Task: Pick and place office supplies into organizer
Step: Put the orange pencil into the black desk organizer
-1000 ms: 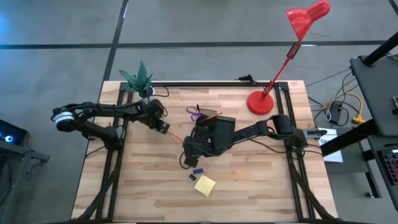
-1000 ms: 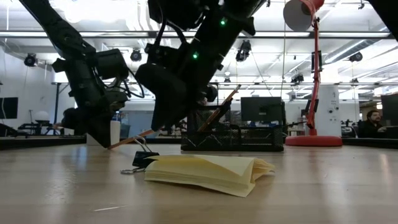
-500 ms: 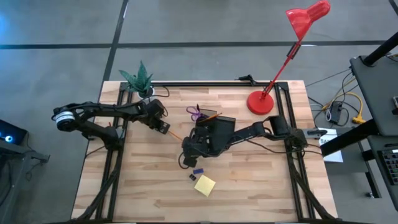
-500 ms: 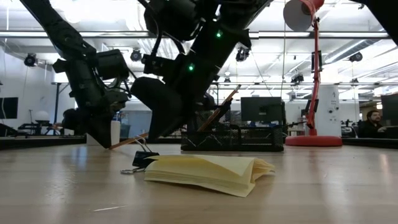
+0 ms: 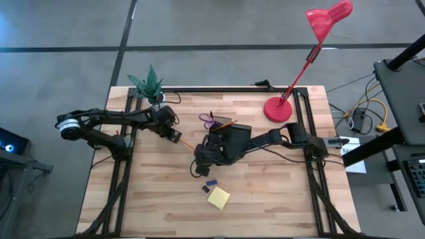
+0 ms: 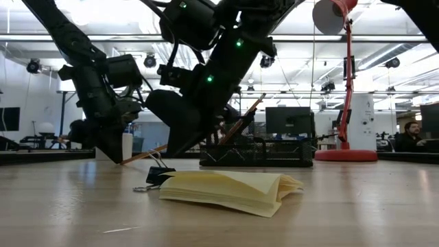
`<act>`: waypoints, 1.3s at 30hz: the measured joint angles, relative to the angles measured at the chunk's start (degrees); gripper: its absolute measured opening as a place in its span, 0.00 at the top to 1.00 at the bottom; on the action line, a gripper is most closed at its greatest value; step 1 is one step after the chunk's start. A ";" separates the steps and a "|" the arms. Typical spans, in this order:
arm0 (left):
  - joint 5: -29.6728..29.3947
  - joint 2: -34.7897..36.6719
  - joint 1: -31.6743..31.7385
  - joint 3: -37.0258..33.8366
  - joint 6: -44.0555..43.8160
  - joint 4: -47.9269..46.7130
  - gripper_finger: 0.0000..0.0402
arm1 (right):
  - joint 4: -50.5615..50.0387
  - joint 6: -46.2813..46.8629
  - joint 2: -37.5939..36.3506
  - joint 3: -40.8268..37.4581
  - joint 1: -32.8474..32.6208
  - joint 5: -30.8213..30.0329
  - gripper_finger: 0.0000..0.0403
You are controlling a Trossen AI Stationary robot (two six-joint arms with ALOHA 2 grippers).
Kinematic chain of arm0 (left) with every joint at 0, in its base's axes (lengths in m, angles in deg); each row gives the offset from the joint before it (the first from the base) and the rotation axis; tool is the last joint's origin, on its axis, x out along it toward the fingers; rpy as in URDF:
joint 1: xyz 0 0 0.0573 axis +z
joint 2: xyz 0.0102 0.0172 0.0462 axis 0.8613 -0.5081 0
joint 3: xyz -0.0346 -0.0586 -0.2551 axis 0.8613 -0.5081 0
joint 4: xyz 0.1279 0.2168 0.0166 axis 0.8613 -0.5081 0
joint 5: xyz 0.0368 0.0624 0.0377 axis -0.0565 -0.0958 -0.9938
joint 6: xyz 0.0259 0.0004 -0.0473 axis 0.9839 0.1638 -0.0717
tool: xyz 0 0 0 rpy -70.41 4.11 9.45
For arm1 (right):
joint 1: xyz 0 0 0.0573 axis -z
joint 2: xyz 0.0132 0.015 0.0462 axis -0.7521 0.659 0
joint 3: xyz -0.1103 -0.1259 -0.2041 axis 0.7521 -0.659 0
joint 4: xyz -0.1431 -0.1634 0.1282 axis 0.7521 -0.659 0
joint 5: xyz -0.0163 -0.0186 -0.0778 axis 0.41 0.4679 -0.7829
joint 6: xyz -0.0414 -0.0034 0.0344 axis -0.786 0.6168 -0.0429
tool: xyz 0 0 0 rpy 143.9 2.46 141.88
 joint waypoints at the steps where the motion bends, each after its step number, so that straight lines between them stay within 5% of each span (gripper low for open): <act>1: 0.00 0.00 0.00 0.00 0.00 0.00 1.00 | 0.03 0.00 -0.01 0.00 0.00 0.00 0.65; 19: 0.00 0.00 0.00 0.00 0.00 0.02 1.00 | 1.30 -1.75 -0.03 1.60 0.48 -0.13 0.82; 39: 0.00 -0.02 0.00 -0.02 0.02 0.38 1.00 | 1.06 -1.97 -0.03 0.83 0.83 0.33 0.74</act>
